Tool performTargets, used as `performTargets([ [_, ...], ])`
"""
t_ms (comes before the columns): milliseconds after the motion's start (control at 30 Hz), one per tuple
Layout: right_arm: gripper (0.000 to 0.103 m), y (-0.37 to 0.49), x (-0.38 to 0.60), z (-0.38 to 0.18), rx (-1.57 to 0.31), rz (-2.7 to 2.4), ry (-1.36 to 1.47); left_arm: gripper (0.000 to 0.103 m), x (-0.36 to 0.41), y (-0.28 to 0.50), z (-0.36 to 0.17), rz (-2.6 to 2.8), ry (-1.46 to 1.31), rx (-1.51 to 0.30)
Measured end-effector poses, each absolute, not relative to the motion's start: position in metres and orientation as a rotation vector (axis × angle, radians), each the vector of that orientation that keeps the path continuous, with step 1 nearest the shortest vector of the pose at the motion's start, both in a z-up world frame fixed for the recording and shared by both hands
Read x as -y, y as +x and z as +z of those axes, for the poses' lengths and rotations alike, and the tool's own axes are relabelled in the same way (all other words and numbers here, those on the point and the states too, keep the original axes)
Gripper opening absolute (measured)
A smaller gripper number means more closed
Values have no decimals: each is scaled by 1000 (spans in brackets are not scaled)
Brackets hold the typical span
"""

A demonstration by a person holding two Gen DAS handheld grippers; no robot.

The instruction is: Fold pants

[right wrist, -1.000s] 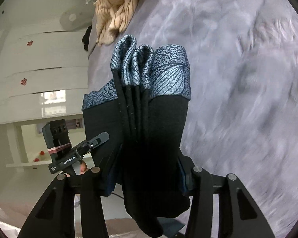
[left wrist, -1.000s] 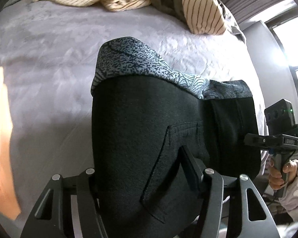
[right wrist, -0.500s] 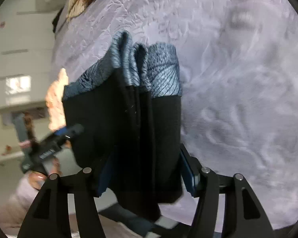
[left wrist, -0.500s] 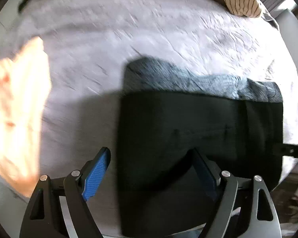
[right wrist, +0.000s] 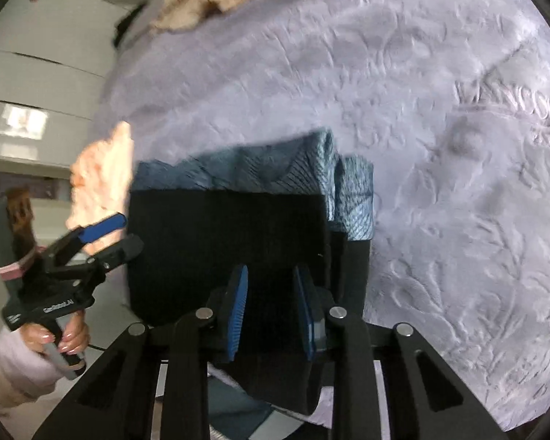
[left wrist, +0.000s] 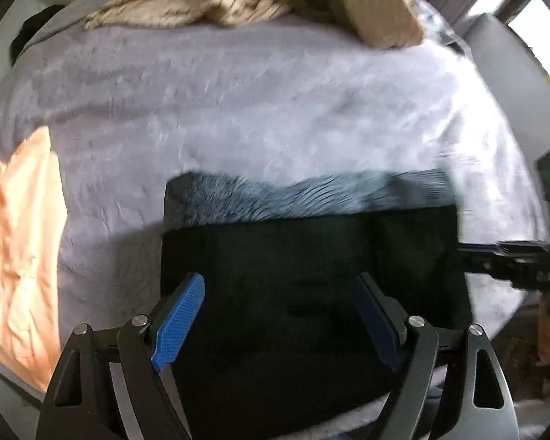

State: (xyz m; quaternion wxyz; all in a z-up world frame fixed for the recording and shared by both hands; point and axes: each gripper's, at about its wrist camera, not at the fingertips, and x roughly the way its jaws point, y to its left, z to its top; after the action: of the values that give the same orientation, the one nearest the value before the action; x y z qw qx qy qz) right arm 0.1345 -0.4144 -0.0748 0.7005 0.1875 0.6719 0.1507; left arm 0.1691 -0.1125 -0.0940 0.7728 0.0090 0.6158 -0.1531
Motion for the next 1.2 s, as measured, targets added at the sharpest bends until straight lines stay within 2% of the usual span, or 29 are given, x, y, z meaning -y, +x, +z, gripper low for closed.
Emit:
performTargets([
  [133,21,140,419,-90,-1507,294,465,85,111,172,-114,-305,62,-1361],
  [367,26,129,423,-78,-1521,232,468,85,113,162,-100,-293,131,-1365],
  [467,36,122,419,-70,-1517,194,469,85,108,159,-96,-273,121,-1373],
  [533,48,116,416,-65,-1508,165,462,85,105,157,-94,-264,133,-1361],
  [667,51,107,407,-59,-1498,105,453,85,100,154,-91,-290,153,-1336],
  [733,60,104,402,-58,-1499,78,453,85,99,156,-92,-304,156,-1337],
  [767,62,102,399,-58,-1501,66,452,87,98,156,-92,-306,161,-1339],
  [800,67,99,396,-57,-1504,57,449,98,97,156,-92,-309,162,-1342],
  [833,70,97,392,-56,-1505,52,443,102,96,156,-92,-314,160,-1346],
  [933,79,93,381,-53,-1507,39,414,102,96,154,-89,-331,165,-1337],
  [1200,87,92,362,-40,-1468,-3,272,102,93,146,-83,-297,187,-1317],
])
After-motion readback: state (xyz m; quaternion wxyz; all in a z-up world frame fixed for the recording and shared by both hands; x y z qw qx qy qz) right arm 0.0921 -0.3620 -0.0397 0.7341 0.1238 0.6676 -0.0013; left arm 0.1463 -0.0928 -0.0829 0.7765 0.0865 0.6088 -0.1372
